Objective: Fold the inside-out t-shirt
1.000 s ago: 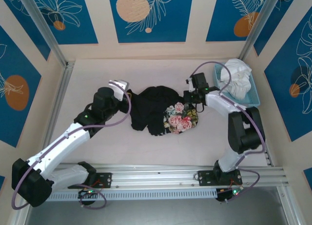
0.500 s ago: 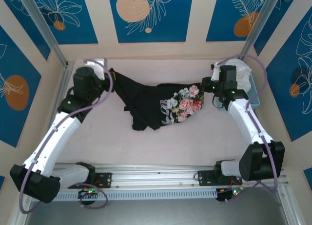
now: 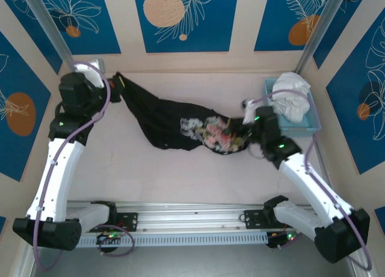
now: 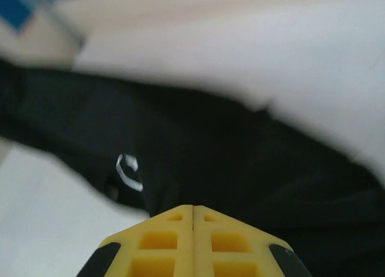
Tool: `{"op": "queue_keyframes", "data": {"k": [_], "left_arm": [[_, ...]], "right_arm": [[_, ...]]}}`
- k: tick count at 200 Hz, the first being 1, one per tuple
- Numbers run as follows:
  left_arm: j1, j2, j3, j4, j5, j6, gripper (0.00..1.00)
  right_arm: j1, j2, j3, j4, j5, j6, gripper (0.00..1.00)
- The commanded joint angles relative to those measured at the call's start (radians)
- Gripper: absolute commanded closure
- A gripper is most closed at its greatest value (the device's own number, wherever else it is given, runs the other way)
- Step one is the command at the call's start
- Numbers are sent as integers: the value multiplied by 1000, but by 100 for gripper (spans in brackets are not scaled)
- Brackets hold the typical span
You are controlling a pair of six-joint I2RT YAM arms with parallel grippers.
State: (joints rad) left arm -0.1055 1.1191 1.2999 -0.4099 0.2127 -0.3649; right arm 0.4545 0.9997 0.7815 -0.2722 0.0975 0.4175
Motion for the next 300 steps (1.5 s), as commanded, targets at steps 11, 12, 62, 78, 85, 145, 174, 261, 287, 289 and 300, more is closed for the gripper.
{"op": "queue_keyframes", "data": {"k": [11,12,62,78,85,145,174,261,287,289,300], "left_arm": [[43,-24,-164,-96,-3,11,100],[43,-23,-166,-96,-2,11,100],[44,-5,-230,-65,47,-12,100],[43,-16,-248,-58,35,-8,100],[43,-18,-256,-54,30,-6,100],[43,-4,-273,-30,63,-5,100],[43,3,-274,-19,81,-8,100],[43,5,-267,-29,77,0,100],[47,6,-231,-48,57,0,100],[47,5,-227,-51,55,0,100],[56,8,-191,-63,46,9,100]], "right_arm": [[156,144,-150,-14,31,146,68],[155,147,-148,-13,33,147,67],[0,293,41,-50,70,3,53],[-63,351,96,-66,64,-29,52],[-87,374,112,-70,61,-36,51],[-210,584,262,-150,14,-81,45],[-215,693,346,-137,-51,-84,45],[-223,815,508,-157,-86,-136,90],[-237,700,510,-178,-77,-160,94],[-238,692,512,-182,-77,-161,94],[-242,637,514,-196,-80,-169,94]]}}
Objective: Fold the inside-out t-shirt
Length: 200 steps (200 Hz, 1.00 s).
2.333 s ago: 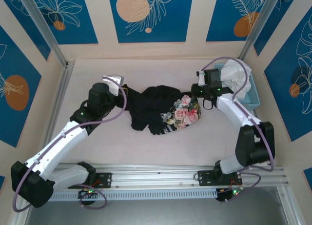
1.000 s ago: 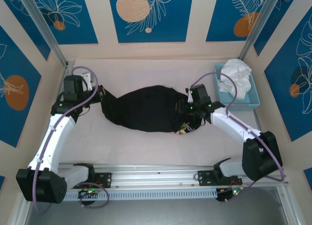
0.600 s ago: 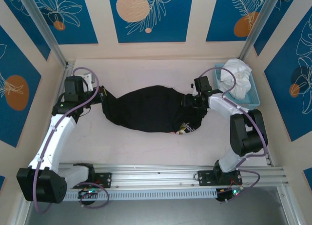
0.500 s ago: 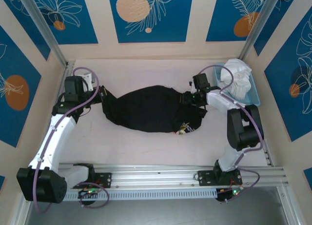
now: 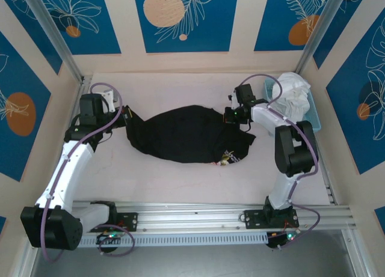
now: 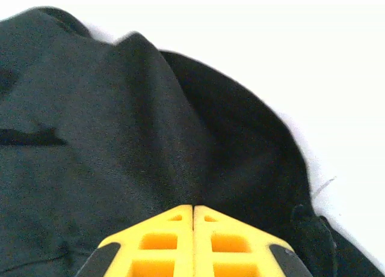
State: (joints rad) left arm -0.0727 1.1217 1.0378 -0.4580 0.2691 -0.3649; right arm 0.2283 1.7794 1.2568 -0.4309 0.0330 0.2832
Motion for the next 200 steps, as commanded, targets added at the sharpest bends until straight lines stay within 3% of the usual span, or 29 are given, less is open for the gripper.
{"op": "queue_keyframes", "data": {"k": [1,58,95,124,160,178,200], "left_arm": [[24,6,74,-16,-11,10,100],[113,17,325,-67,-13,10,100],[212,9,381,-65,-10,4,100],[218,10,292,-45,6,-6,100],[218,19,199,-27,47,-18,100],[218,15,181,-27,52,-11,100],[218,9,167,-27,51,0,100]], "right_arm": [[-17,-147,39,-39,-16,-35,94],[-14,-417,62,-97,-85,-35,99],[83,-498,5,-120,-53,-7,98],[228,-437,-79,-46,-3,53,95],[430,-201,-91,35,-21,127,88],[469,-127,-61,5,-12,119,80],[457,-161,-55,-30,34,82,67]]}}
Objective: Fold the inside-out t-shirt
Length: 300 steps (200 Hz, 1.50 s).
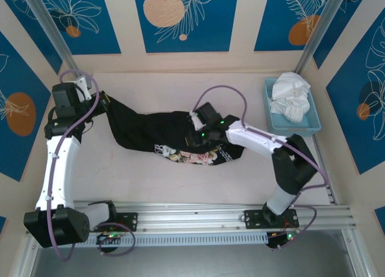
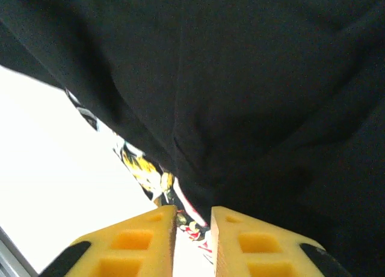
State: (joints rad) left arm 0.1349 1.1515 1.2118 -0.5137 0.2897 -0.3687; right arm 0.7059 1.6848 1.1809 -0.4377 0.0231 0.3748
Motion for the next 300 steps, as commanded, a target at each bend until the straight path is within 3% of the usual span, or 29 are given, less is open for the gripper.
{"op": "queue_keyframes", "data": {"k": [1,42,95,123,172,209,240,300], "left_arm": [[11,-21,-7,30,31,4,100],[11,-30,-48,60,41,4,100],[11,-27,-50,66,62,4,100],[11,-30,-52,61,67,2,100],[10,-32,-62,73,80,-5,100],[11,-30,-70,84,89,-10,100],[10,-33,-73,85,91,-9,100],[11,-33,-76,87,89,-7,100]], "right_arm": [[-22,-69,21,-25,46,-11,67],[-161,-132,-13,-45,-1,-31,55],[-219,-59,12,-29,-35,-37,53],[-177,-6,44,-35,-77,-43,52],[-90,71,74,-59,140,-62,44],[-73,111,89,-50,197,-64,42],[-97,74,70,-66,285,-84,50],[-191,26,9,-12,141,-77,78]]}}
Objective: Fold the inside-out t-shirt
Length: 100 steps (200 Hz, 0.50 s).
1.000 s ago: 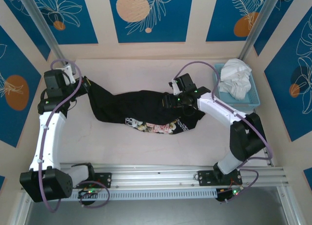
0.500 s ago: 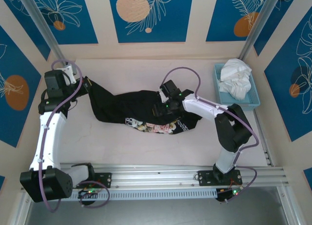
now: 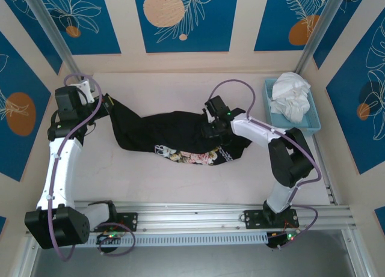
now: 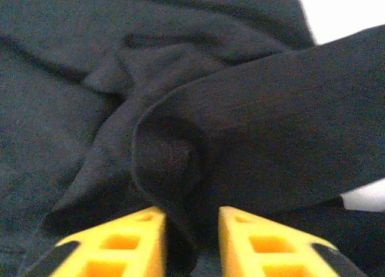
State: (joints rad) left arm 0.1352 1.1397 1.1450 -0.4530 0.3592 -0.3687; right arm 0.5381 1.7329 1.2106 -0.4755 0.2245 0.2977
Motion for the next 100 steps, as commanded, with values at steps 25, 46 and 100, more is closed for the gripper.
{"op": "queue_keyframes", "data": {"k": [25,46,100], "left_arm": [[10,-20,-9,27,20,-6,100],[10,-18,-8,27,22,-7,100],[10,-15,-16,40,31,-16,100]], "right_arm": [[-54,-26,-31,47,-111,7,88],[-83,-44,-45,62,-172,19,92],[-120,-90,-107,107,-309,106,70]]}}
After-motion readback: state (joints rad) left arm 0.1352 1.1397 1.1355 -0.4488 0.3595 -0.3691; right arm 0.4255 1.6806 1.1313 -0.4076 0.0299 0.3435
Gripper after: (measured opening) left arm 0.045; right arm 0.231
